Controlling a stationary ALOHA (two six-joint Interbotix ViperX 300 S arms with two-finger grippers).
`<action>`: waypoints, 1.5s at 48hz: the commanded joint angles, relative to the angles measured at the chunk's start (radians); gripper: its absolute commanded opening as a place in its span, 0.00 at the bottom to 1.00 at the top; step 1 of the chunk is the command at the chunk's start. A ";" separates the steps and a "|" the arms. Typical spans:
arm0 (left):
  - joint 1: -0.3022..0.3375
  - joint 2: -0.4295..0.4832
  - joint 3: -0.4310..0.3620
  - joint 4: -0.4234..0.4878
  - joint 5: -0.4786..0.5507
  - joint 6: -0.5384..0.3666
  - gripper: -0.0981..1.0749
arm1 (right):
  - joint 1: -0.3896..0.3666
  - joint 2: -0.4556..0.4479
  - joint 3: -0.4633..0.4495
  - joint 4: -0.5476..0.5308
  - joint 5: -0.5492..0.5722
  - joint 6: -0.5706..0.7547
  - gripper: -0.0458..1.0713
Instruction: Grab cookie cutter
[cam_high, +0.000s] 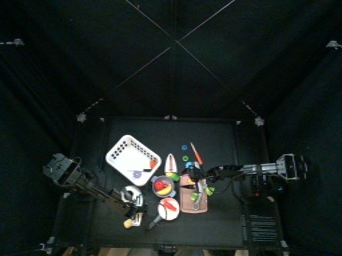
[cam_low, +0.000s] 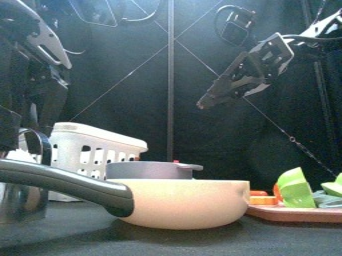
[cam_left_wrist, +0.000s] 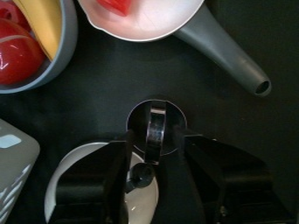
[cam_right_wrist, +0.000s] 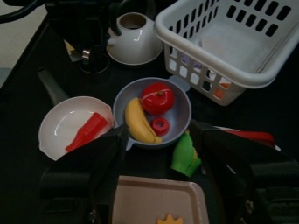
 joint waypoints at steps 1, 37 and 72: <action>0.005 -0.009 -0.012 0.002 -0.006 0.005 0.67 | -0.005 -0.023 -0.008 0.003 -0.003 0.002 0.85; 0.040 -0.046 -0.077 0.000 0.012 0.015 0.62 | 0.000 -0.025 -0.005 0.006 -0.003 0.003 0.85; 0.114 -0.146 -0.086 0.003 0.043 0.017 0.60 | 0.000 -0.025 0.002 0.006 -0.003 0.003 0.85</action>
